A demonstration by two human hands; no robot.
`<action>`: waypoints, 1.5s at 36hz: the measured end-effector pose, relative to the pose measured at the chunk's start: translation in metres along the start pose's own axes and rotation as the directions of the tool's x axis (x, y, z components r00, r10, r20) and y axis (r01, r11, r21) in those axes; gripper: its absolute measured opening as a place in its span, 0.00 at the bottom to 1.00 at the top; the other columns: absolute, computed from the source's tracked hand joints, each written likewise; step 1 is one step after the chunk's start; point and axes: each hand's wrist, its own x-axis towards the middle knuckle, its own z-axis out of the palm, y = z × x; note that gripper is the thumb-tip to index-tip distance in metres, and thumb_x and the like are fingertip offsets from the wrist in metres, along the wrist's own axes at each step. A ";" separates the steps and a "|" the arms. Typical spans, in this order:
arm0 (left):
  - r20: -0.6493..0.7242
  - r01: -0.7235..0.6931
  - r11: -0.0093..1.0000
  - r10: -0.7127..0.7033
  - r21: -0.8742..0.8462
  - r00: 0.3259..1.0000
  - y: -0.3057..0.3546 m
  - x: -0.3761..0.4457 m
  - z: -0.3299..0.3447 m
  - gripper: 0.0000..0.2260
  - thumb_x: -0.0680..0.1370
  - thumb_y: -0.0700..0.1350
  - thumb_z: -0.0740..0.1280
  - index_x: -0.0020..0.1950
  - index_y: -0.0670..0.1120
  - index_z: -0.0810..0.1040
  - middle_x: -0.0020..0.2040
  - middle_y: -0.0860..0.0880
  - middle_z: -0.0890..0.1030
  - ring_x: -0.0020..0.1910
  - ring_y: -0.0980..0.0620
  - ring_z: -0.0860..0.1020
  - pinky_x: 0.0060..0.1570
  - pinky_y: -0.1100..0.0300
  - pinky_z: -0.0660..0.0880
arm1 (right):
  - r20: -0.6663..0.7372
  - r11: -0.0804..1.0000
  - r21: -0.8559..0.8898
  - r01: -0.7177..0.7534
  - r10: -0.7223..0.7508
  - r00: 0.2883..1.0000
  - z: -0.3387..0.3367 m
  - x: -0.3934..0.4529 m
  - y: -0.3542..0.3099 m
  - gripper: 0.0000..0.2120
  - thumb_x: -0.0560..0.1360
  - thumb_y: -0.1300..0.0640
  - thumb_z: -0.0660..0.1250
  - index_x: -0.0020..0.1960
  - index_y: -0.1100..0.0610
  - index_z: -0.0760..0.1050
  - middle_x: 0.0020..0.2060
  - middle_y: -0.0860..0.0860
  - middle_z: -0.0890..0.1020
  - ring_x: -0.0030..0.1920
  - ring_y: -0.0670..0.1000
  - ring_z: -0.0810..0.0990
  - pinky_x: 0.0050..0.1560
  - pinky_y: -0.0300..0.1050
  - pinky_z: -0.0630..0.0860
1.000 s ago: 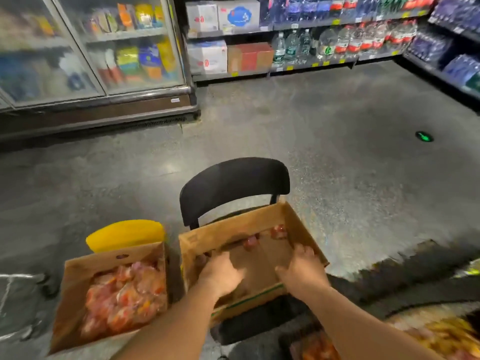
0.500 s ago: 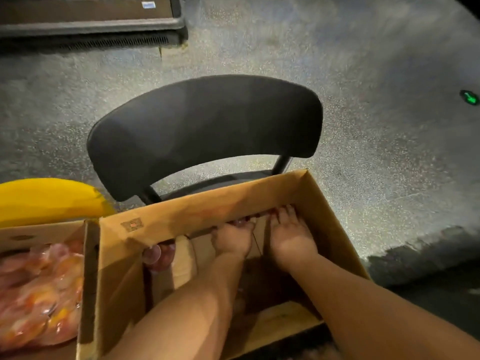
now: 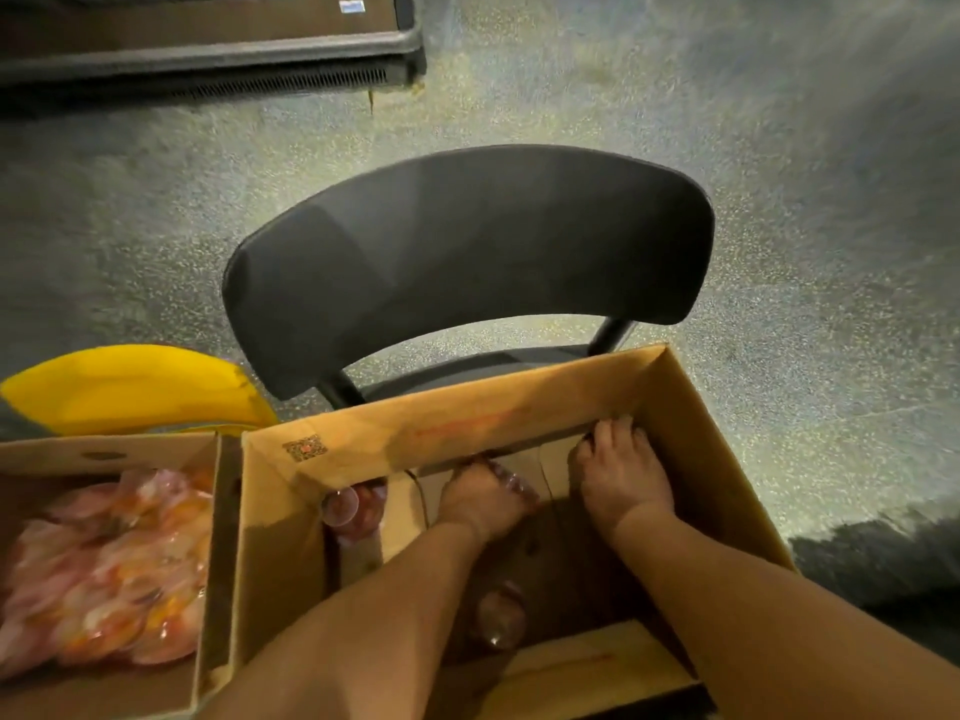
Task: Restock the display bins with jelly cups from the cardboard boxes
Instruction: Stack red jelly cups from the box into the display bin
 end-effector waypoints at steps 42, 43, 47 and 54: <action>0.406 0.354 0.887 -0.219 -0.295 0.887 -0.004 -0.087 -0.037 0.15 0.75 0.61 0.69 0.58 0.57 0.82 0.52 0.54 0.86 0.55 0.52 0.82 0.53 0.55 0.71 | -0.019 0.875 0.480 0.063 -0.062 0.998 -0.037 -0.057 0.011 0.18 0.81 0.54 0.58 0.71 0.53 0.66 0.66 0.56 0.70 0.65 0.58 0.71 0.62 0.54 0.72; 0.361 0.316 0.900 -0.200 -0.300 0.911 -0.003 -0.091 -0.041 0.15 0.75 0.61 0.69 0.58 0.57 0.81 0.51 0.54 0.86 0.55 0.53 0.82 0.53 0.55 0.71 | -0.047 0.865 0.497 0.068 -0.052 0.998 -0.039 -0.061 0.013 0.18 0.81 0.54 0.58 0.70 0.52 0.66 0.65 0.55 0.71 0.64 0.57 0.72 0.62 0.54 0.72; 0.249 0.179 0.928 -0.099 -0.326 0.963 0.006 -0.108 -0.056 0.17 0.74 0.56 0.74 0.60 0.52 0.81 0.50 0.49 0.87 0.51 0.49 0.84 0.48 0.57 0.75 | -0.140 0.811 0.583 0.050 0.040 0.989 -0.055 -0.081 0.021 0.15 0.81 0.51 0.59 0.66 0.51 0.68 0.61 0.53 0.72 0.61 0.55 0.74 0.60 0.53 0.74; 0.137 -0.064 0.933 0.120 -0.354 0.983 0.060 -0.149 -0.078 0.30 0.64 0.60 0.79 0.64 0.56 0.77 0.57 0.50 0.84 0.54 0.49 0.83 0.52 0.54 0.79 | -0.185 0.604 0.796 -0.037 0.302 0.935 -0.101 -0.139 0.056 0.17 0.80 0.46 0.61 0.66 0.52 0.69 0.60 0.49 0.73 0.59 0.51 0.75 0.62 0.46 0.74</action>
